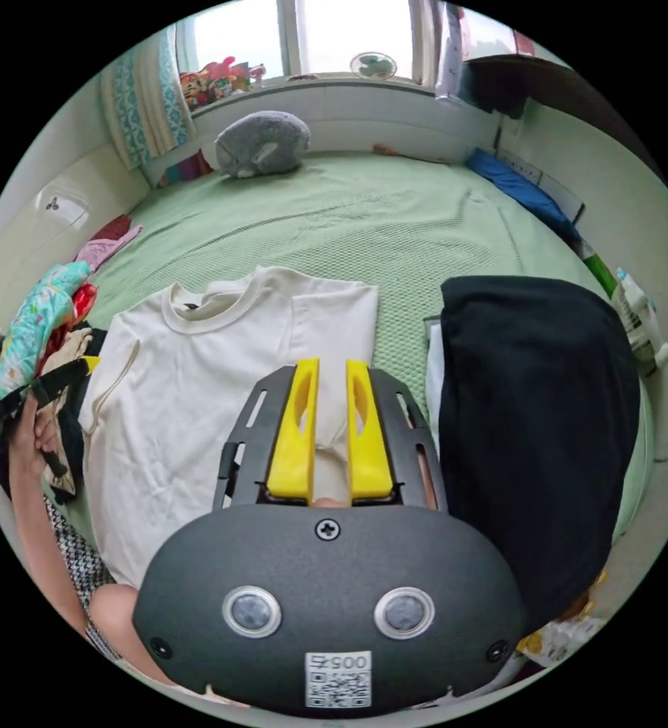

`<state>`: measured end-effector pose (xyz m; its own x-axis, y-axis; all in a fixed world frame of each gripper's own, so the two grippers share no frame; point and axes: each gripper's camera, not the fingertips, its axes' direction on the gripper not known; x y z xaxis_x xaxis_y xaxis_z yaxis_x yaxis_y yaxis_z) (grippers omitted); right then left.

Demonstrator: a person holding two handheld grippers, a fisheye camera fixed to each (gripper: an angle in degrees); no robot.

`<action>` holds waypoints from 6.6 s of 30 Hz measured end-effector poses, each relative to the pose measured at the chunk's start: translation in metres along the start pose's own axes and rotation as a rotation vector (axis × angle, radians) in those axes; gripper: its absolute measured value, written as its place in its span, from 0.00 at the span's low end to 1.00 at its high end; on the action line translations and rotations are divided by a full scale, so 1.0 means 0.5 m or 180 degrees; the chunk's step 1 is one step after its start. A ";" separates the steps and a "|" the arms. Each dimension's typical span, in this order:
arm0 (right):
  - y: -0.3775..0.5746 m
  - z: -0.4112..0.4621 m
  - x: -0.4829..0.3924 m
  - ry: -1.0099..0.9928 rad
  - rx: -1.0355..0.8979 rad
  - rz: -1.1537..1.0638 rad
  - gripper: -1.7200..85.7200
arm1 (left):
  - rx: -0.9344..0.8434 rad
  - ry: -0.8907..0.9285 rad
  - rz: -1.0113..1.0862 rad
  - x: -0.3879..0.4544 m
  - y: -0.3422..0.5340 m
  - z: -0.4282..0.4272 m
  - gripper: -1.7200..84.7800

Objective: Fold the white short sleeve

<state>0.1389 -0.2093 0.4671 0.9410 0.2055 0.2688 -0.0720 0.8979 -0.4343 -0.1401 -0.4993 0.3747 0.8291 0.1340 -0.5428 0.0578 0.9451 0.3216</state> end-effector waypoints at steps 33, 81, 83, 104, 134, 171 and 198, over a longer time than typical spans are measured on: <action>-0.178 0.119 -0.038 0.0501 -0.0655 -0.0527 0.01 | -0.0239 -0.0889 0.1446 0.087 -0.069 -0.019 0.07; 0.671 -0.435 -0.177 -0.0233 -0.0341 -0.0396 0.11 | 0.0068 0.0495 0.0485 0.015 0.786 -0.369 0.18; 0.676 -0.453 -0.209 -0.0078 -0.0117 -0.0661 0.11 | 0.0170 0.0084 0.0742 0.043 0.793 -0.376 0.18; 0.679 -0.363 -0.336 -0.0094 -0.0393 -0.1182 0.02 | -0.0172 -0.0155 0.1305 0.146 0.846 -0.265 0.09; 0.848 -0.516 -0.076 0.0072 -0.0140 -0.0456 0.10 | 0.0181 -0.0127 0.0324 -0.103 0.946 -0.404 0.17; 0.871 -0.489 0.104 -0.0314 -0.0601 0.0513 0.04 | 0.0093 -0.0152 0.0474 -0.194 0.933 -0.382 0.16; 0.896 -0.608 -0.119 0.0188 -0.0534 -0.0052 0.04 | 0.0045 -0.0145 0.0449 -0.205 0.909 -0.344 0.08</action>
<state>0.1513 0.0623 -0.0046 0.9597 0.1639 0.2282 -0.0051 0.8223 -0.5691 -0.2944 -0.0320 0.4432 0.8539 0.2513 -0.4557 -0.0536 0.9135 0.4033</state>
